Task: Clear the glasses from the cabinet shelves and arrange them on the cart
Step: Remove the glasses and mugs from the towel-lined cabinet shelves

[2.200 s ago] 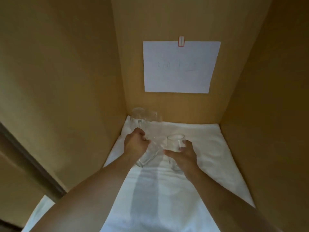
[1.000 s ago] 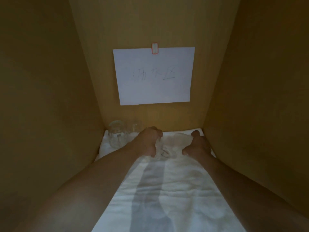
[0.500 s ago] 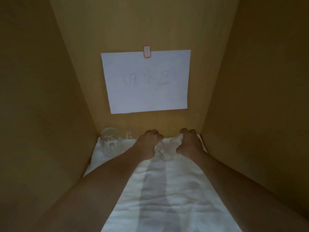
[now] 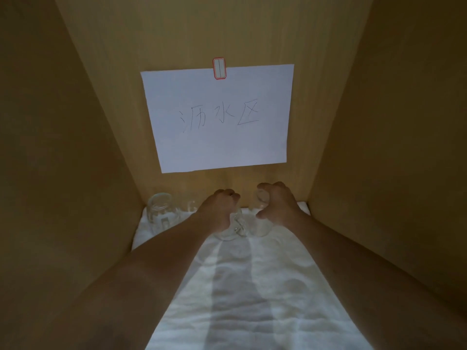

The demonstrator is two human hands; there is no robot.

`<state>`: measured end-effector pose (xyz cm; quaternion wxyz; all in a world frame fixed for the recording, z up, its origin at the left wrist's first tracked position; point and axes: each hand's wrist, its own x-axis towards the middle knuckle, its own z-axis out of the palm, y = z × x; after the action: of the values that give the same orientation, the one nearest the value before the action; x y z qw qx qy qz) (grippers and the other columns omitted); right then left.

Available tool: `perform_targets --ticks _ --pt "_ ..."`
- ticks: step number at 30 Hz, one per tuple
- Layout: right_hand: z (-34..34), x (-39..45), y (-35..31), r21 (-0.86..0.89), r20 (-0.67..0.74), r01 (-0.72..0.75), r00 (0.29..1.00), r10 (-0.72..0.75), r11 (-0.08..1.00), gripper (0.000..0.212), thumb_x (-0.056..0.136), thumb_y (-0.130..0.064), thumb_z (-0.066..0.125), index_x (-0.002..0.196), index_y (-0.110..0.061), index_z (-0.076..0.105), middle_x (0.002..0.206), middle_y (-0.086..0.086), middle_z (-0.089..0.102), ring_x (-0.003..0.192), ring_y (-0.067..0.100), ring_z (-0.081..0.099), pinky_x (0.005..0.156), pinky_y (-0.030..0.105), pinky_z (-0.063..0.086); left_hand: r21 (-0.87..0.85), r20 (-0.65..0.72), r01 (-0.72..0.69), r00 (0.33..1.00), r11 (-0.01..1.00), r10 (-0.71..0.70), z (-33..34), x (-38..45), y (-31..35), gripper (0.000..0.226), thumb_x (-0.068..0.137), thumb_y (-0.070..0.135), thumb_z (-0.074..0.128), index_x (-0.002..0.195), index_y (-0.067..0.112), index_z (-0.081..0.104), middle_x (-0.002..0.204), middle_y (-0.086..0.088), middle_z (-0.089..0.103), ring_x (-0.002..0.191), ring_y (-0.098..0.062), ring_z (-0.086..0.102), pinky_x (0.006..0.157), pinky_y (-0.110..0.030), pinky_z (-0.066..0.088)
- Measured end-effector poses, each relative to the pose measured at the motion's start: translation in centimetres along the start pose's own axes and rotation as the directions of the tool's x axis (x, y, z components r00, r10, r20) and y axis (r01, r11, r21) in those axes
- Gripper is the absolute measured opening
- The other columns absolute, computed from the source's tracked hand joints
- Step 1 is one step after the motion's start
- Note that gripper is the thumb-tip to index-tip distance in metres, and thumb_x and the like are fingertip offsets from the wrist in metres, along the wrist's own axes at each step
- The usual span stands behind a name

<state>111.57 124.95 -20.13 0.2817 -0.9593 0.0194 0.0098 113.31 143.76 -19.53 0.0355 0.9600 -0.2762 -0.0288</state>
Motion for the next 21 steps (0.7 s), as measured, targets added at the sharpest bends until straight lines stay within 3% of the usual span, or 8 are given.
perform_targets --ticks 3,6,10,15,21 --pt "0.5 0.4 0.0 0.001 0.000 0.027 1.000 -0.027 1.000 0.094 0.069 -0.017 0.092 0.151 -0.022 0.045 0.140 0.014 0.043 0.122 0.027 0.054 0.089 0.019 0.041 -0.026 -0.016 0.010 1.000 1.000 -0.010 0.4 0.5 -0.2 0.057 0.081 -0.011 0.059 0.135 0.006 0.052 0.134 -0.008 0.054 0.126 -0.027 0.051 0.097 -0.036 0.051" --pt "0.8 0.6 0.1 -0.001 -0.008 0.046 0.999 -0.046 0.999 0.093 0.069 -0.017 0.092 0.149 -0.023 0.046 0.139 0.012 0.043 0.121 0.026 0.054 0.089 0.019 0.040 -0.043 -0.048 0.007 0.999 0.999 -0.009 1.3 0.6 -0.6 0.071 0.081 -0.011 0.062 0.146 0.008 0.045 0.149 -0.008 0.046 0.137 -0.026 0.044 0.108 -0.032 0.044" --pt "0.9 0.4 0.3 -0.004 -0.011 0.068 0.998 -0.068 0.998 0.091 0.070 -0.018 0.091 0.149 -0.024 0.046 0.137 0.010 0.044 0.116 0.022 0.057 0.086 0.018 0.040 0.034 -0.076 -0.009 0.997 0.999 0.011 2.2 0.7 -0.6 0.079 0.078 -0.006 0.069 0.150 0.008 0.039 0.154 -0.009 0.038 0.139 -0.026 0.039 0.111 -0.035 0.039" --pt "0.5 -0.4 0.0 -0.017 0.017 0.055 0.998 -0.055 0.998 0.098 0.072 -0.021 0.090 0.155 -0.024 0.037 0.144 0.010 0.041 0.125 0.021 0.052 0.091 0.015 0.036 0.152 -0.034 0.045 0.999 0.987 -0.041 2.5 -0.2 -0.7 0.092 0.085 0.005 0.069 0.159 0.014 0.016 0.166 -0.008 0.014 0.153 -0.030 0.015 0.122 -0.042 0.026" --pt "-0.7 -3.4 -1.0 -0.039 -0.053 0.009 0.999 -0.011 0.999 0.103 0.075 -0.027 0.088 0.159 -0.024 0.028 0.155 0.009 0.032 0.138 0.022 0.040 0.103 0.022 0.035 0.025 -0.130 0.033 0.991 0.999 -0.030 -0.1 -2.2 -0.6 0.074 0.090 0.023 0.068 0.154 0.018 0.032 0.159 -0.009 0.030 0.145 -0.030 0.030 0.113 -0.042 0.037"
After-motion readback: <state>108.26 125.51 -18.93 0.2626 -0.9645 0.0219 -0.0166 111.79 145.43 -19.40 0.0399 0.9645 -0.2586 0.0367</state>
